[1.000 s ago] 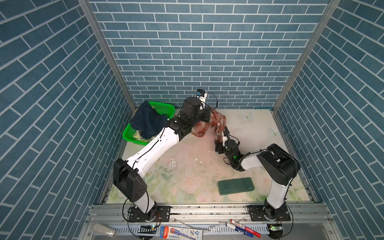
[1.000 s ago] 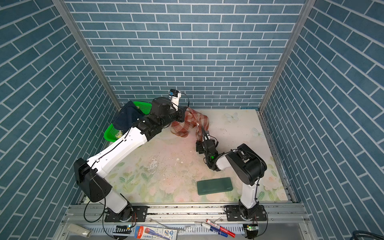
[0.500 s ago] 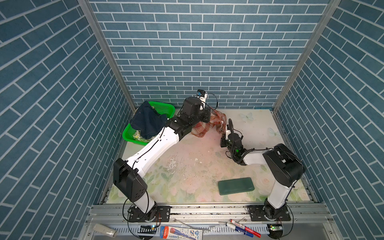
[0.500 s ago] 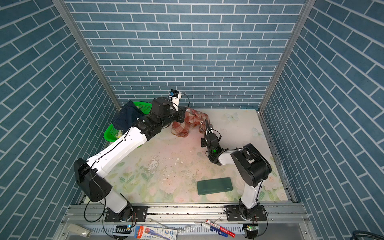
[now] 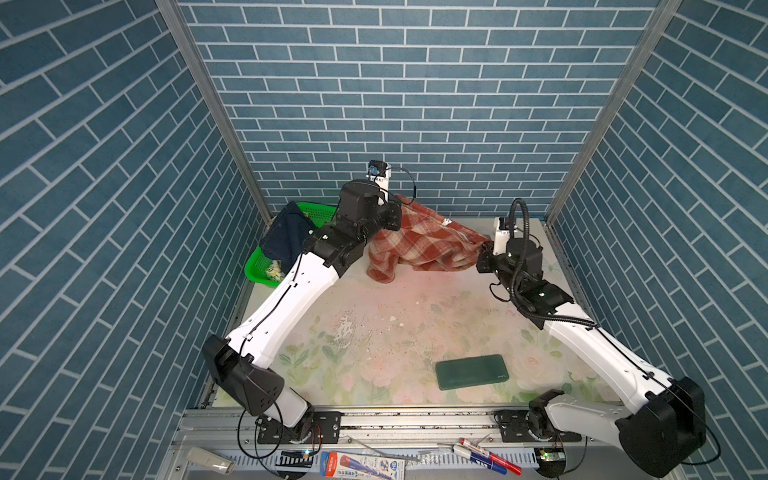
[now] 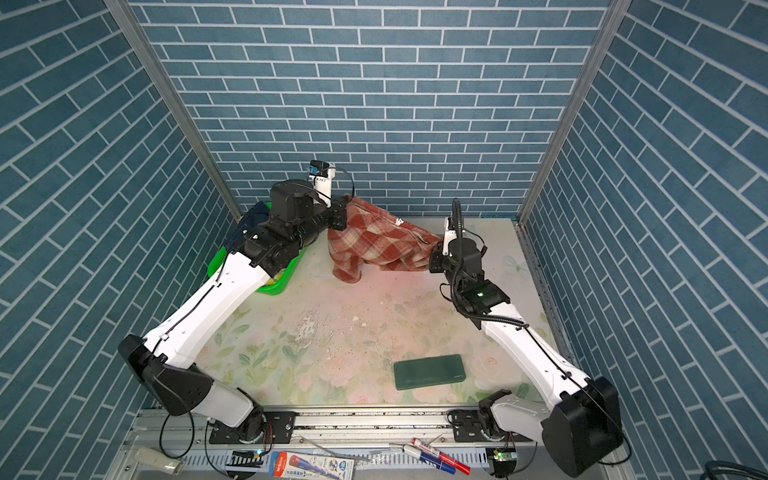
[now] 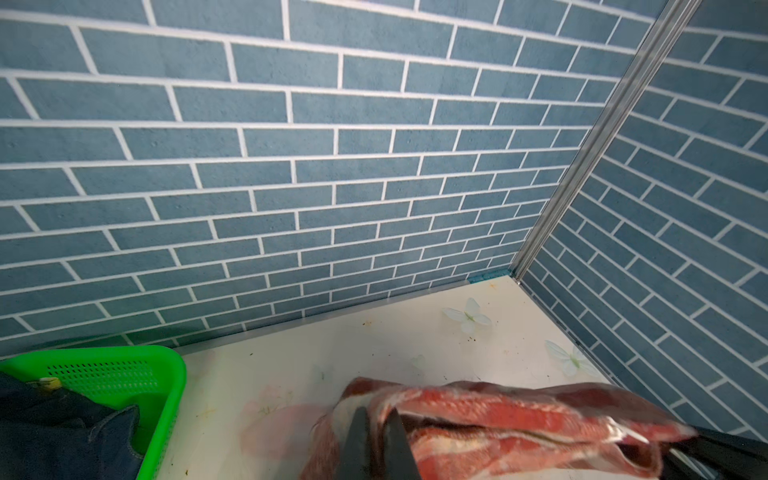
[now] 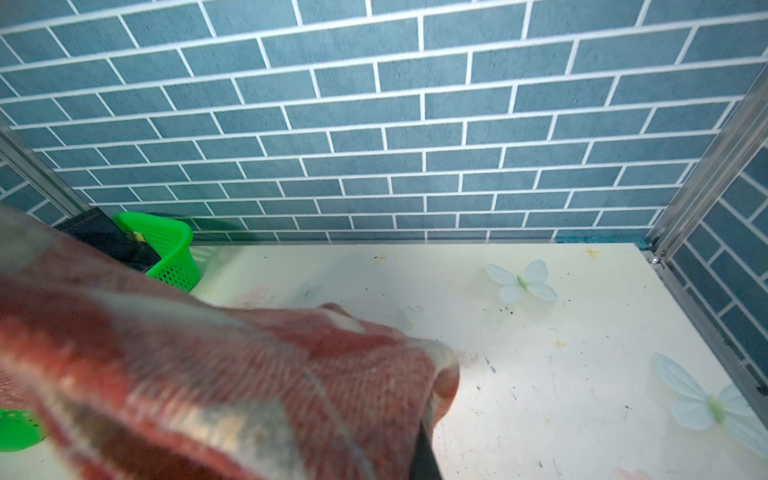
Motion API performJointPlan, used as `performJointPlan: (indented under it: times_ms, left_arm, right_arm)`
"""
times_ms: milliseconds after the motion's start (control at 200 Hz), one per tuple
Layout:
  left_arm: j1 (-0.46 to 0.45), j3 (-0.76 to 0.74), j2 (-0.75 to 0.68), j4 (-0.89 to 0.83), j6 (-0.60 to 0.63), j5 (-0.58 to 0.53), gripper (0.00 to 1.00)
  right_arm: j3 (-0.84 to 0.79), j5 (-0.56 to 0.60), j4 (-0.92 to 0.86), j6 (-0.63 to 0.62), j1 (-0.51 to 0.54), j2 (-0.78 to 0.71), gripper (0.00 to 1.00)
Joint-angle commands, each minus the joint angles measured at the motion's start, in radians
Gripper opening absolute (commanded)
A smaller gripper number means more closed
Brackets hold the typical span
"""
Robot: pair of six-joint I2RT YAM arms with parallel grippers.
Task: Fold and stack the skirts
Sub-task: 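Spread the skirt flat by pulling both grippers apart, then raise the skirt with both grippers and stretch it along the far wall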
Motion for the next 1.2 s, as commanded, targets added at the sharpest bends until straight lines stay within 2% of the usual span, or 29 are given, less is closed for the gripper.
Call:
performJointPlan:
  times_ms: [0, 125, 305, 470, 550, 645, 775, 845, 1030, 1195]
  left_arm:
    - [0.044, 0.072, 0.021, -0.020, -0.008, -0.010, 0.00]
    - [0.090, 0.169, 0.108, -0.047, -0.002, -0.022, 0.00]
    - [0.155, 0.396, 0.247, -0.121, -0.012, 0.046, 0.00]
    - [0.162, 0.617, 0.331, -0.201, 0.017, 0.087, 0.00]
    - [0.162, 0.660, 0.334, -0.207, 0.022, 0.115, 0.00]
    - [0.163, 0.600, 0.281, -0.170, 0.018, 0.150, 0.00]
    - [0.163, 0.304, 0.125, -0.009, -0.001, 0.171, 0.00]
    - [0.165, 0.216, 0.069, 0.014, -0.001, 0.165, 0.00]
    - [0.163, 0.104, -0.055, 0.044, -0.018, 0.196, 0.00]
    - [0.163, 0.134, -0.043, 0.026, -0.023, 0.213, 0.00]
  right_arm:
    - [0.125, -0.089, -0.178, -0.020, -0.096, 0.027, 0.00]
    - [0.280, -0.164, -0.222, -0.037, -0.171, 0.132, 0.00]
    - [0.520, -0.228, -0.249, -0.059, -0.242, 0.283, 0.00]
    - [0.630, -0.229, -0.264, -0.101, -0.256, 0.288, 0.00]
    - [0.626, -0.222, -0.247, -0.124, -0.256, 0.245, 0.00]
    - [0.571, -0.205, -0.224, -0.155, -0.256, 0.173, 0.00]
    - [0.440, -0.172, -0.206, -0.171, -0.256, 0.061, 0.00]
    - [0.398, -0.154, -0.229, -0.170, -0.257, 0.009, 0.00]
    - [0.430, -0.138, -0.342, -0.147, -0.256, -0.092, 0.00]
    - [0.524, -0.145, -0.420, -0.134, -0.256, -0.026, 0.00]
